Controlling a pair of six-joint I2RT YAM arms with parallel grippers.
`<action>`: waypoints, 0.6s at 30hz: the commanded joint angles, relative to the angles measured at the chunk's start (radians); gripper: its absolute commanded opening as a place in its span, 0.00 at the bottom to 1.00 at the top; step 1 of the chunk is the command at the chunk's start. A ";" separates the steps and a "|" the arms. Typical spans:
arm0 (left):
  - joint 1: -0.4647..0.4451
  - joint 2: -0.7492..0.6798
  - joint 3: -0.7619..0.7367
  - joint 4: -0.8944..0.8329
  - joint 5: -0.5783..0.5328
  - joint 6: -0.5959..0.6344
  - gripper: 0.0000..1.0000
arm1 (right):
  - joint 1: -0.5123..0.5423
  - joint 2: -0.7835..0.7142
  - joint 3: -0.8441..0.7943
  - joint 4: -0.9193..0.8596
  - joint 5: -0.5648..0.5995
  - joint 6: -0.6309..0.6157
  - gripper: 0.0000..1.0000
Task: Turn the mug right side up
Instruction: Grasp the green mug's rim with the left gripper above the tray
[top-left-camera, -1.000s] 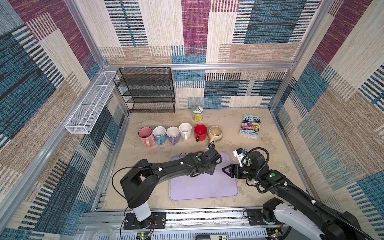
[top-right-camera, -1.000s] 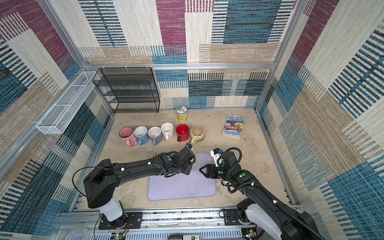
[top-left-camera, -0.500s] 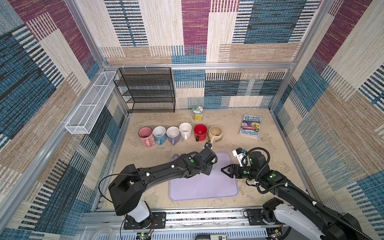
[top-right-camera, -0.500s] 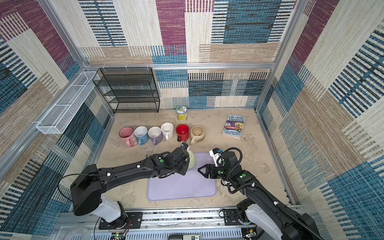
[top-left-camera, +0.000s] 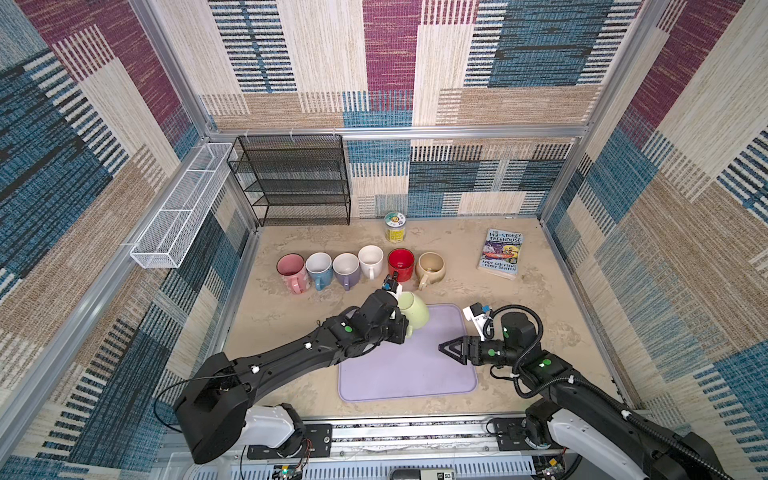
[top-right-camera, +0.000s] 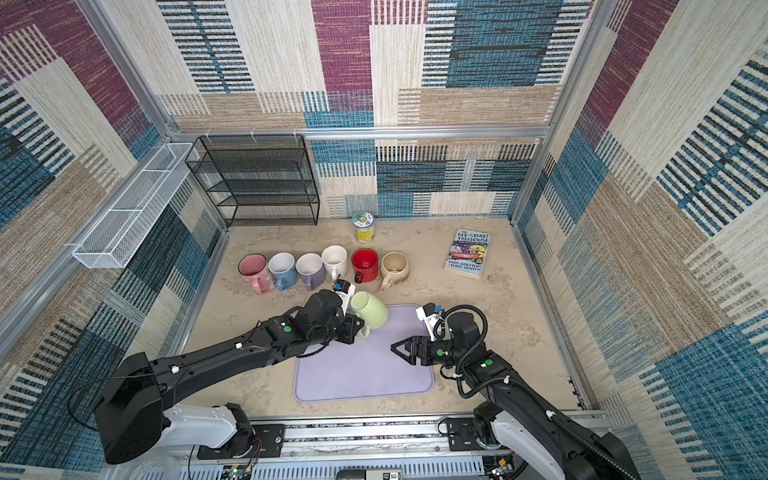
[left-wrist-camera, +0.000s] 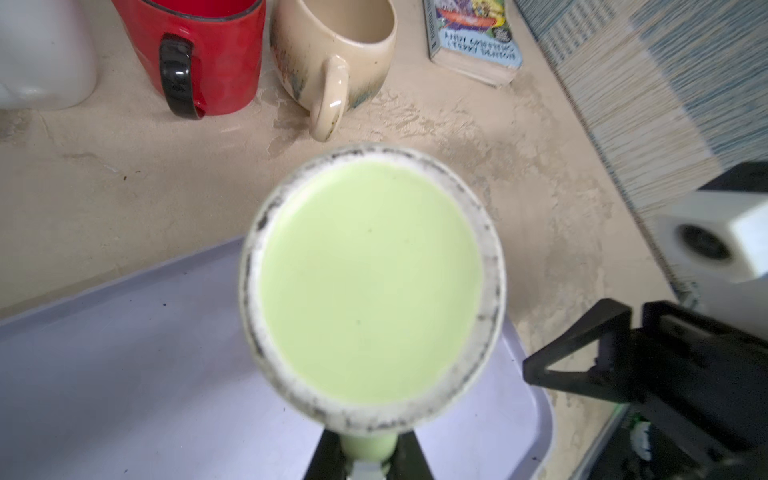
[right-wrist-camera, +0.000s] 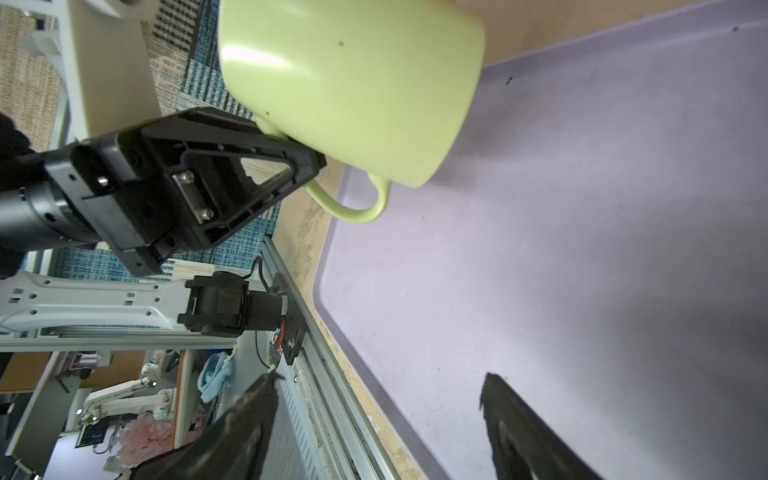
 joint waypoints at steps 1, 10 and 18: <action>0.042 -0.042 -0.049 0.249 0.137 -0.074 0.00 | -0.002 -0.013 -0.040 0.215 -0.075 0.103 0.80; 0.151 -0.043 -0.174 0.591 0.376 -0.253 0.00 | -0.004 -0.012 -0.132 0.523 -0.065 0.271 0.75; 0.180 0.026 -0.227 0.929 0.496 -0.401 0.00 | -0.006 0.067 -0.117 0.690 -0.054 0.338 0.72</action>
